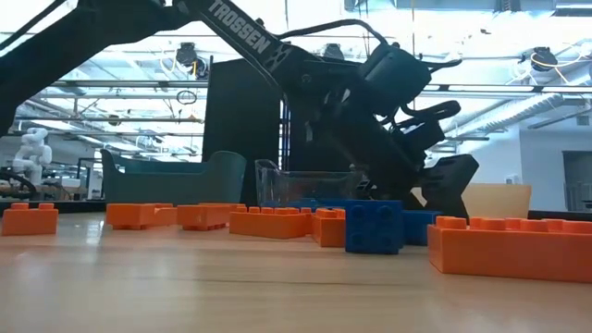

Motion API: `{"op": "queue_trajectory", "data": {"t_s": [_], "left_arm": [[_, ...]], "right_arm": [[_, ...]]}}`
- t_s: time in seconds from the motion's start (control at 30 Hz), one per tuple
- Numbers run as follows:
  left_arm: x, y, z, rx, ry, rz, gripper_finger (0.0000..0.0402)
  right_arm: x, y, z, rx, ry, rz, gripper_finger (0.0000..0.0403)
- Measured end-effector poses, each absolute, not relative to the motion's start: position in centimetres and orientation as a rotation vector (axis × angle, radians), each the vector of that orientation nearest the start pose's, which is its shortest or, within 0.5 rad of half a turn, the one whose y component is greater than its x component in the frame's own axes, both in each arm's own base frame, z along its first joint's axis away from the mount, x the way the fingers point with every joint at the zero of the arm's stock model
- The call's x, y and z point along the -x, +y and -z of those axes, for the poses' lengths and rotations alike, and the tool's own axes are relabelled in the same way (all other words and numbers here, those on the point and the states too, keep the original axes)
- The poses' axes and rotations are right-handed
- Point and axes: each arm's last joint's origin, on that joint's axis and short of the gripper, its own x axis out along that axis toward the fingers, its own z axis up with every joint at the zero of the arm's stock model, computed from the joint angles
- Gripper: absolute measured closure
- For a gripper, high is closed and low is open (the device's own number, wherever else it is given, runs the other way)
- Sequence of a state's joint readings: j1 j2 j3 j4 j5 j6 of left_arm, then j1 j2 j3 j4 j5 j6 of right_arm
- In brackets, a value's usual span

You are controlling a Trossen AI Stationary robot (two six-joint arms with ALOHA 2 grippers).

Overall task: Sort blocks
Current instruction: Put the blue game piece into the transparent bin

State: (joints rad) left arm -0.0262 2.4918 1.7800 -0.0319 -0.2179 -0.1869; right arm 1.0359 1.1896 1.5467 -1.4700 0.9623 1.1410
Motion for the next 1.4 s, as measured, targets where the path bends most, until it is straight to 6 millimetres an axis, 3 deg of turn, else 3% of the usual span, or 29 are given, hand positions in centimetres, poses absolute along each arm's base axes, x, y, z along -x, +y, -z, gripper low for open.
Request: {"op": "queue_trajectory", "data": {"t_s": [0.1, 0.2, 0.47, 0.63, 0.77, 0.9, 1.07, 1.2, 1.3, 1.4], "left_arm": [[-52.5, -1.0, -8.2, 0.087, 0.719, -0.241, 0.0091], [-52.5, -1.2, -8.1, 0.1, 0.71, -0.236, 0.0122], [-52.5, -1.3, -8.1, 0.145, 0.721, -0.197, 0.0263], [-52.3, -1.3, -9.5, 0.173, 0.716, -0.19, 0.0263], [-51.8, -1.5, -13.2, 0.184, 0.706, -0.17, 0.0263], [-50.9, -1.2, -20.9, 0.127, 0.55, -0.192, 0.0263], [-48.4, 1.4, -28.5, -0.082, 0.42, -0.352, 0.0263], [-46.3, 6.4, -32.4, -0.125, 0.353, -0.505, 0.0263], [-45.1, 10.7, -31.8, -0.053, 0.423, -0.595, 0.0263], [-43.7, 14.2, -29.6, 0.057, 0.529, -0.639, 0.0263]], "right_arm": [[-10.6, 13.2, -41.5, -0.17, 0.523, 0.26, 0.0402], [-10.6, 13.2, -41.5, -0.167, 0.525, 0.261, 0.0402], [-10.6, 13.2, -41.5, -0.172, 0.523, 0.26, 0.0402], [-10.6, 13.2, -41.5, -0.173, 0.522, 0.26, 0.0402], [-10.6, 13.2, -41.5, -0.17, 0.523, 0.26, 0.0402], [-10.6, 13.2, -41.4, -0.158, 0.527, 0.262, 0.0402], [-10.5, 13.0, -41.4, -0.14, 0.53, 0.267, 0.0402], [-10.5, 13.0, -41.4, -0.13, 0.533, 0.271, 0.0402], [-10.5, 13.0, -41.4, -0.133, 0.532, 0.272, 0.0402], [-10.5, 13.0, -41.4, -0.144, 0.529, 0.272, 0.0402]]}}
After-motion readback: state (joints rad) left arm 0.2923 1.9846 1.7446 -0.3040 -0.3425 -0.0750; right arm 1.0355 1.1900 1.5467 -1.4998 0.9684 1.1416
